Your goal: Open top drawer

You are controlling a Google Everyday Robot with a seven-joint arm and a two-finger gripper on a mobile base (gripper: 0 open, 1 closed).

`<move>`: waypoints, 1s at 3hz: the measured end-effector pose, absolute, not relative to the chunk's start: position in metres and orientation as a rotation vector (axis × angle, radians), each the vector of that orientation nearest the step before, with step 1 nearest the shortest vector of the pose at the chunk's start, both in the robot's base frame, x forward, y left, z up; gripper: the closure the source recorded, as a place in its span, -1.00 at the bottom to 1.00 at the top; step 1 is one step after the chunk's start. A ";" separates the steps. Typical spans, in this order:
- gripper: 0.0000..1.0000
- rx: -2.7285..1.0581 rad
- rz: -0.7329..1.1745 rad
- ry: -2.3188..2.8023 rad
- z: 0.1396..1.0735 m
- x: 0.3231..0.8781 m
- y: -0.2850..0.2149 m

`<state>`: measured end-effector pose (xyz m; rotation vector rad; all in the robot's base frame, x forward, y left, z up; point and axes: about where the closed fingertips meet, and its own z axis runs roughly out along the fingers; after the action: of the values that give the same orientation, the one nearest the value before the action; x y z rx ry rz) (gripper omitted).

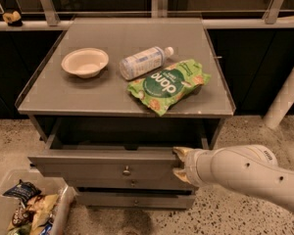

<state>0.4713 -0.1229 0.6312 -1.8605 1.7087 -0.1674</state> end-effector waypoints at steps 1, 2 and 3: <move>1.00 -1.860 -0.167 1.709 0.632 0.471 -0.123; 1.00 -1.855 -0.157 1.718 0.632 0.461 -0.122; 1.00 -1.855 -0.157 1.718 0.633 0.461 -0.122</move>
Offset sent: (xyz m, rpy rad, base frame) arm -0.5179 0.0201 -0.0123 0.2860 0.3591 -0.2147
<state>0.4605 -0.1221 0.6327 -1.8548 1.7178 -0.1565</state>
